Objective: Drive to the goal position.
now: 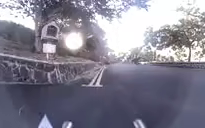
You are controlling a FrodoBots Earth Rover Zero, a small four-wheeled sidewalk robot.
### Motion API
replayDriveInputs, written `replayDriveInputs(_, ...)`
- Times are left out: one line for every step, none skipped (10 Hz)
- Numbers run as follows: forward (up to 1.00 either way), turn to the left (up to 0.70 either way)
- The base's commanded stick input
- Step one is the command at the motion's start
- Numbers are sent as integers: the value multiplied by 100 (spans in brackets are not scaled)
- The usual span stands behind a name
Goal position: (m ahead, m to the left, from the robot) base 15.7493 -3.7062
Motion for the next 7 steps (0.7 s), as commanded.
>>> replayDriveInputs(50, 0)
replayDriveInputs(50, 0)
replayDriveInputs(50, 0)
replayDriveInputs(50, 0)
replayDriveInputs(50, -14)
replayDriveInputs(50, -44)
replayDriveInputs(50, -44)
